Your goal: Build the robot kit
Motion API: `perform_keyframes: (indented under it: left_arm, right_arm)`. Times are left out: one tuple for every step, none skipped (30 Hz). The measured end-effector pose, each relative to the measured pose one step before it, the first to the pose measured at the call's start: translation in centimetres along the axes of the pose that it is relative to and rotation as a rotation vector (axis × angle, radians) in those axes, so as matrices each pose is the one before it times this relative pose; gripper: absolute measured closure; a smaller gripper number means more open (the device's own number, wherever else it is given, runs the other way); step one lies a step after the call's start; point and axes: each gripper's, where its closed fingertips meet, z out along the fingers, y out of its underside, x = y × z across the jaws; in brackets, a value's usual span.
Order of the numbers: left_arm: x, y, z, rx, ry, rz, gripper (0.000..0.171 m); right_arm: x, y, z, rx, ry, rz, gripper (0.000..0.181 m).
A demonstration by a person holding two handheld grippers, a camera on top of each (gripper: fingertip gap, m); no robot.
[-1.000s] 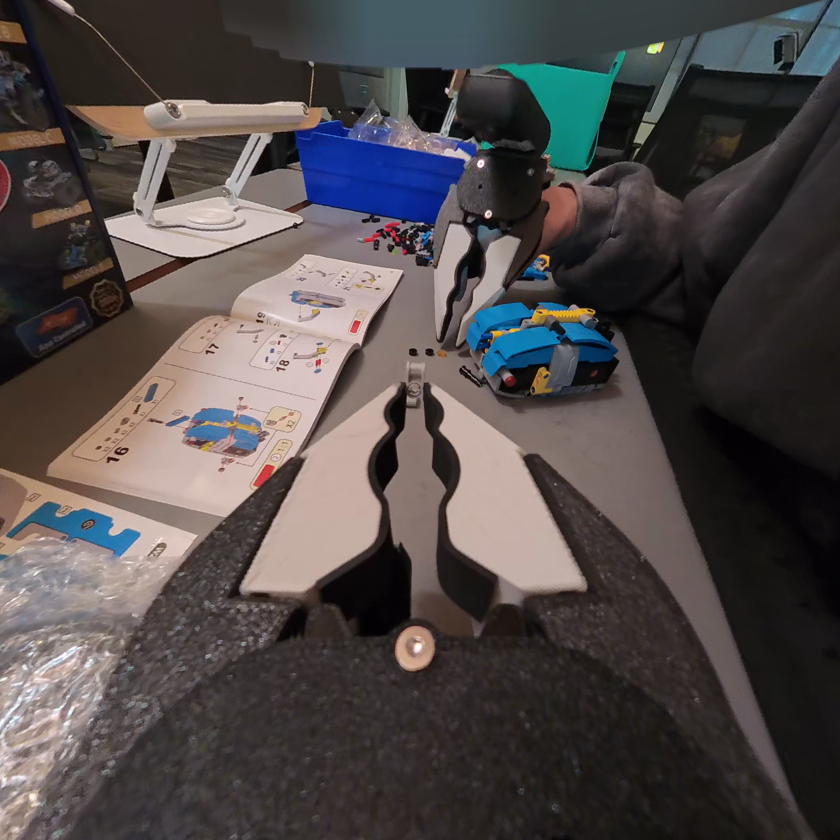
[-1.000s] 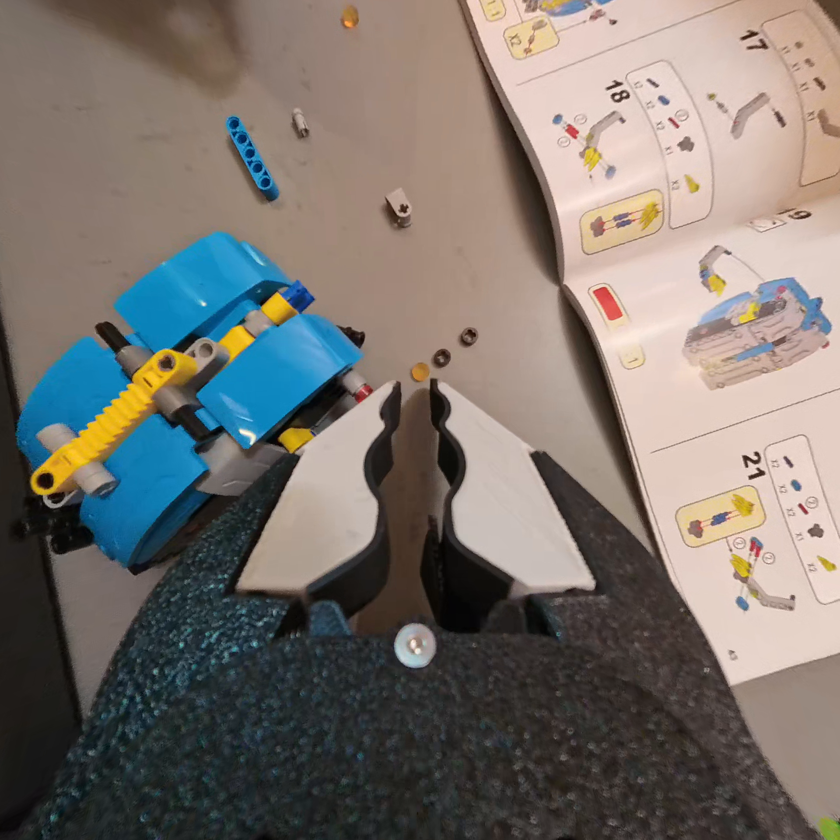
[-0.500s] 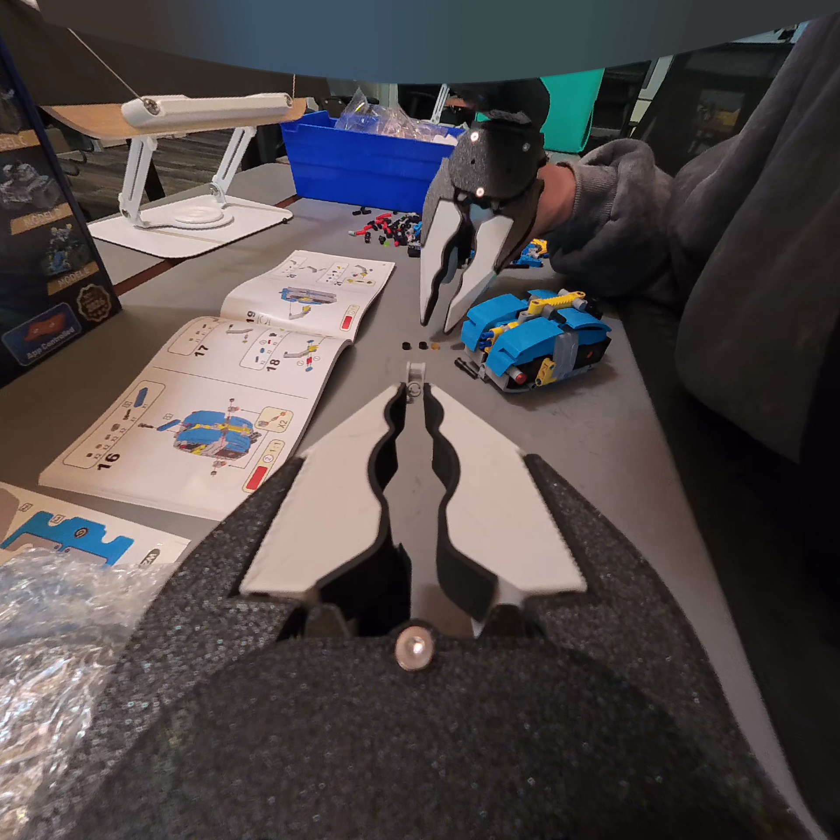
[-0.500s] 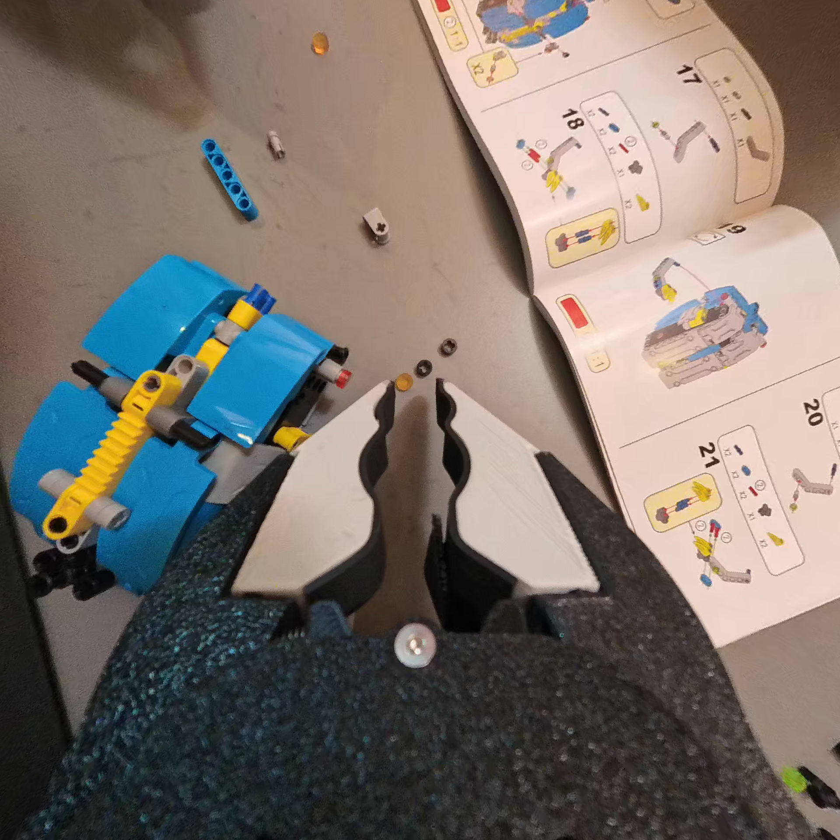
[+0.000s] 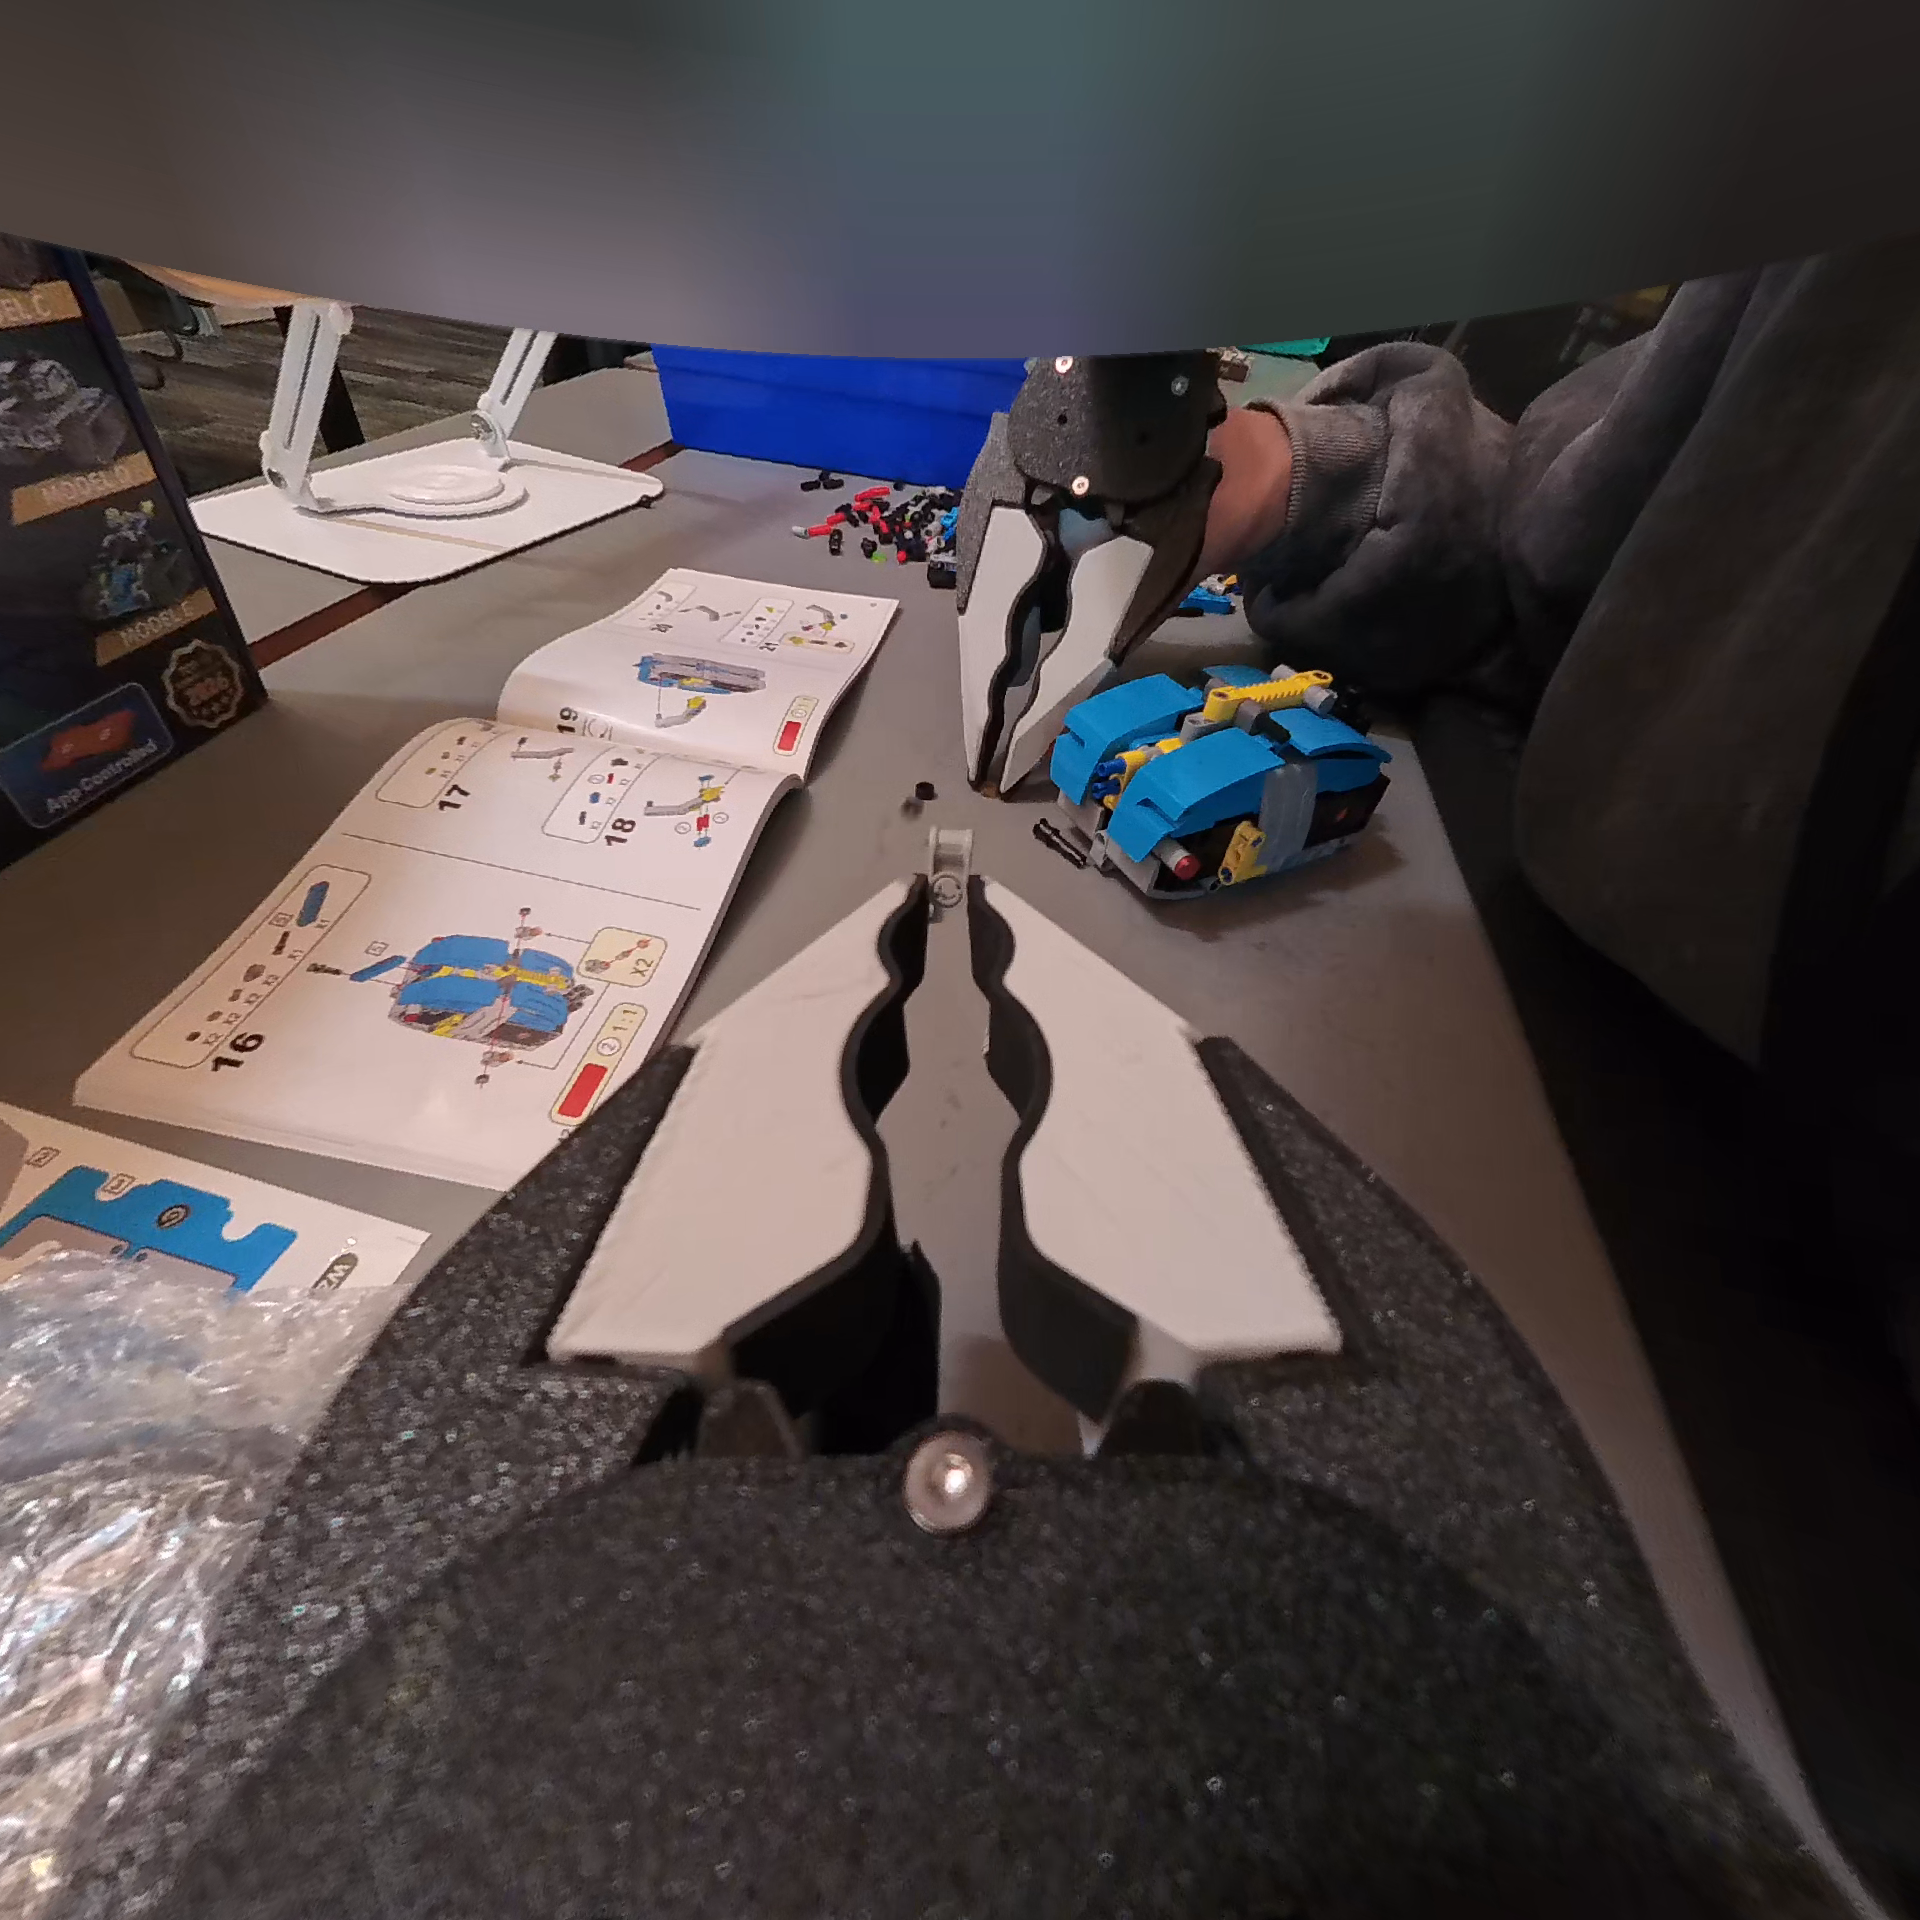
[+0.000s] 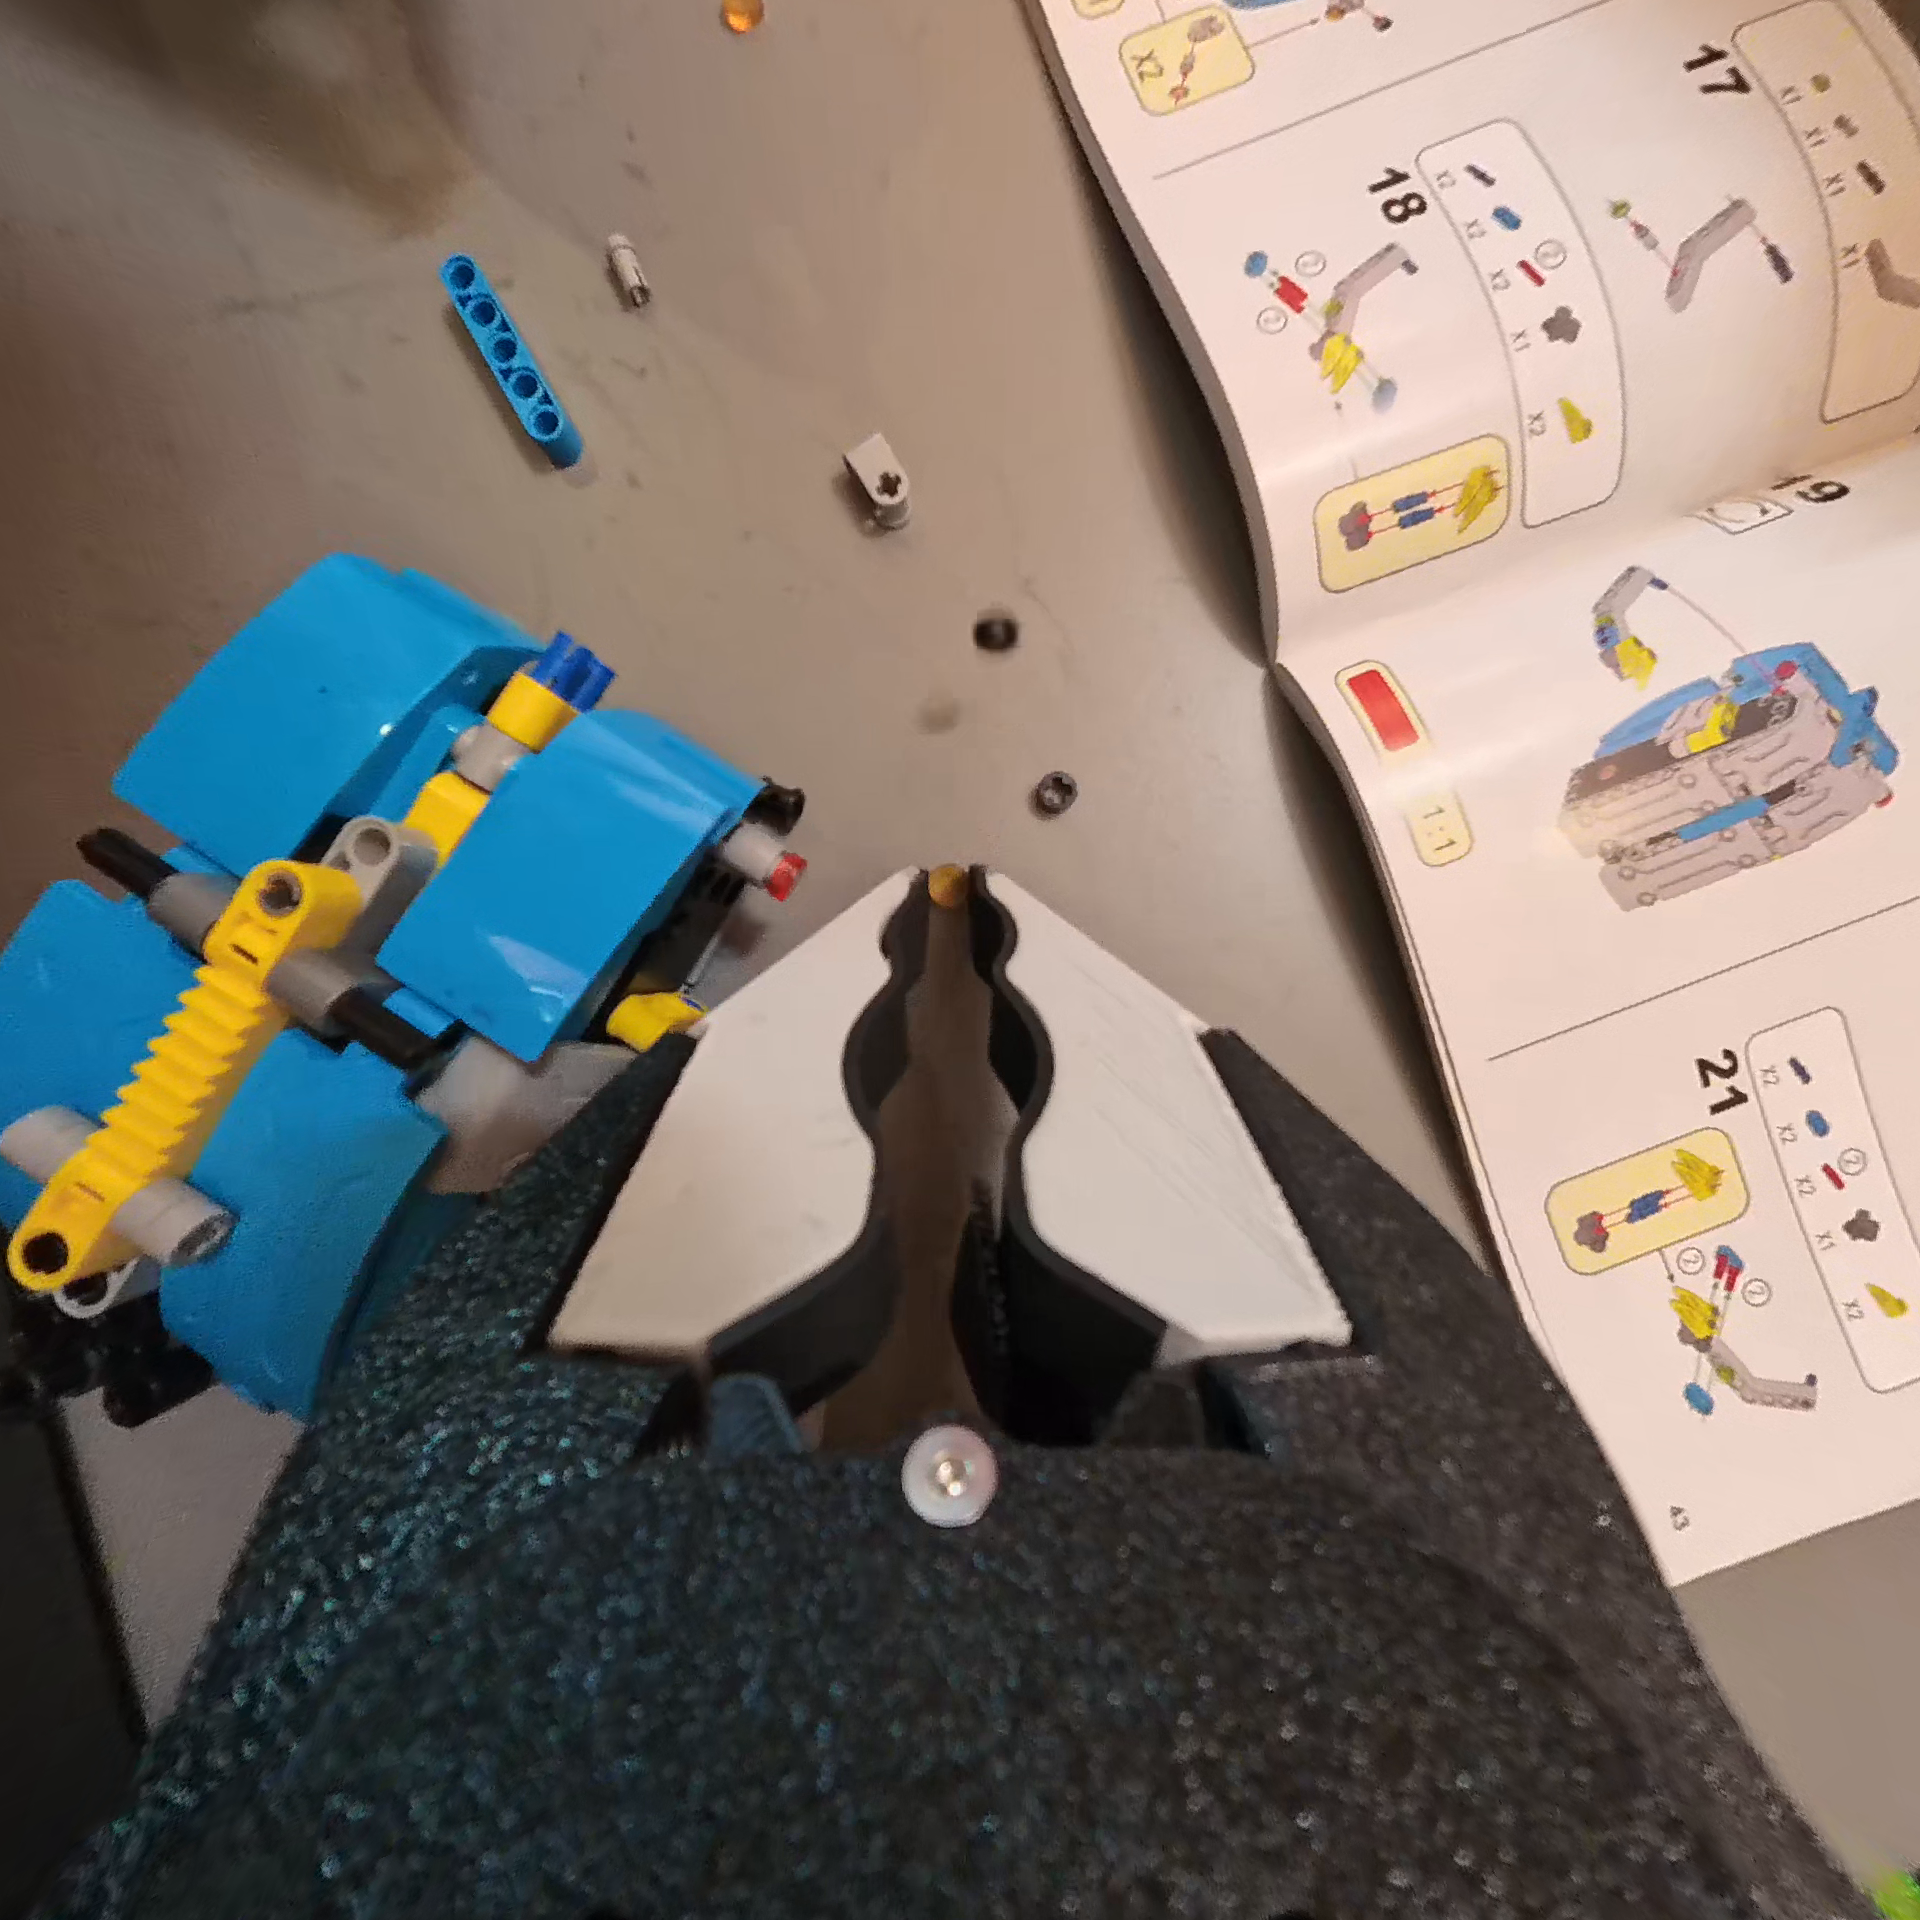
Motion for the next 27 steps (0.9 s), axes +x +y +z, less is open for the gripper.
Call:
perform_keyframes:
  left_arm:
    - [0.006, 0.005, -0.003, -0.00041, 0.0011, -0.0001, 0.165]
    - [0.008, 0.003, 0.007, -0.00037, 0.0004, -0.0003, 0.165]
    - [0.003, 0.0, 0.0, -0.00002, 0.0002, 0.0, 0.165]
    - [0.012, 0.007, 0.005, -0.00062, 0.0008, -0.0001, 0.165]
    - [0.005, 0.016, 0.008, -0.00057, 0.0004, 0.0001, 0.165]
    - [0.016, 0.0, 0.001, 0.00015, 0.0, 0.0005, 0.165]
    - [0.007, 0.0, 0.0, 0.00006, 0.0001, 0.0007, 0.165]
    - [0.004, -0.003, -0.007, 0.00045, -0.0001, 0.0006, 0.165]
    - [0.01, -0.018, -0.006, 0.00082, 0.0002, 0.0004, 0.165]
    - [0.023, 0.002, -0.01, 0.00007, 0.0011, 0.0002, 0.165]
    - [0.016, 0.018, 0.006, -0.00082, 0.0018, -0.0002, 0.165]
    - [0.001, -0.005, -0.006, 0.00047, -0.0001, -0.0004, 0.165]
    - [-0.009, -0.026, -0.012, 0.00137, -0.0001, -0.0003, 0.165]
    - [0.012, 0.006, 0.003, 0.00008, 0.0018, -0.001, 0.165]
    - [0.018, 0.002, -0.011, -0.0002, 0.002, -0.0014, 0.165]
    - [-0.002, -0.009, -0.005, 0.00059, 0.0008, -0.0009, 0.165]
    - [0.005, -0.004, 0.001, 0.00014, 0.0014, -0.0008, 0.165]
    - [0.014, 0.013, 0.0, -0.00031, 0.0014, -0.0008, 0.165]
    - [-0.007, -0.008, -0.005, 0.00069, -0.0006, -0.0002, 0.165]
    - [-0.004, -0.017, -0.016, 0.00083, -0.0002, 0.0001, 0.165]
    - [0.003, 0.013, 0.009, -0.00046, 0.0008, -0.0003, 0.165]
    - [0.001, 0.006, 0.005, -0.00067, 0.0006, -0.0004, 0.165]
    - [0.004, -0.002, 0.001, 0.00012, 0.0001, -0.0003, 0.165]
    - [0.0, -0.004, 0.001, 0.00018, 0.0005, -0.0004, 0.165]
    - [0.007, 0.003, -0.002, -0.00033, 0.0009, -0.0007, 0.165]
    - [-0.015, -0.004, 0.001, 0.00008, 0.0, -0.0007, 0.165]
    - [0.0, -0.005, -0.006, 0.0005, -0.0002, -0.0004, 0.165]
  right_arm:
    - [0.004, 0.025, -0.009, 0.0013, -0.0007, 0.0011, 0.174]
    - [-0.013, -0.006, 0.004, 0.0007, 0.0012, -0.0035, 0.174]
    - [0.001, -0.008, 0.006, -0.0002, 0.0005, -0.0017, 0.173]
    - [0.004, 0.001, 0.008, 0.0008, -0.0015, 0.0036, 0.174]
    - [-0.005, -0.002, -0.006, 0.0017, -0.0041, 0.0072, 0.174]
    - [0.01, -0.004, -0.02, 0.0021, -0.0051, 0.0087, 0.174]
    - [0.035, -0.225, -0.099, 0.0213, -0.0074, 0.0114, 0.174]
    - [-0.035, -0.661, -0.319, 0.0586, -0.023, 0.0252, 0.174]
    - [-0.122, -0.939, -0.494, 0.0748, -0.0426, 0.0489, 0.175]
    - [-0.11, -0.987, -0.568, 0.0719, -0.0482, 0.0578, 0.175]
    - [-0.038, -1.012, -0.562, 0.0714, -0.0375, 0.048, 0.175]
    - [-0.064, -0.974, -0.467, 0.0668, -0.0289, 0.0364, 0.175]
    - [-0.169, -0.834, -0.338, 0.0568, -0.0284, 0.0275, 0.175]
    - [-0.27, -0.746, -0.219, 0.0504, -0.0333, 0.0283, 0.175]
    - [-0.343, -0.605, -0.104, 0.0407, -0.0369, 0.0301, 0.175]
    - [-0.259, -0.433, -0.051, 0.0293, -0.0294, 0.0253, 0.175]
    - [-0.23, -0.294, -0.033, 0.0204, -0.0238, 0.0161, 0.175]
    - [-0.26, -0.267, -0.046, 0.0184, -0.0211, 0.0092, 0.175]
    - [-0.242, -0.29, -0.043, 0.0185, -0.0189, 0.0086, 0.175]
    - [-0.253, -0.304, -0.067, 0.019, -0.0199, 0.0103, 0.175]
    - [-0.313, -0.339, -0.073, 0.0216, -0.0235, 0.0105, 0.175]
    - [-0.295, -0.333, -0.084, 0.0211, -0.0225, 0.0115, 0.175]
    - [-0.222, -0.337, -0.094, 0.0221, -0.02, 0.013, 0.175]
    - [-0.158, -0.245, -0.076, 0.0172, -0.0179, 0.0144, 0.175]
    - [-0.092, -0.138, -0.039, 0.0109, -0.0133, 0.0137, 0.175]
    - [-0.024, -0.123, -0.045, 0.0102, -0.0097, 0.0119, 0.175]
    - [-0.132, -0.219, -0.053, 0.0163, -0.0153, 0.0111, 0.175]
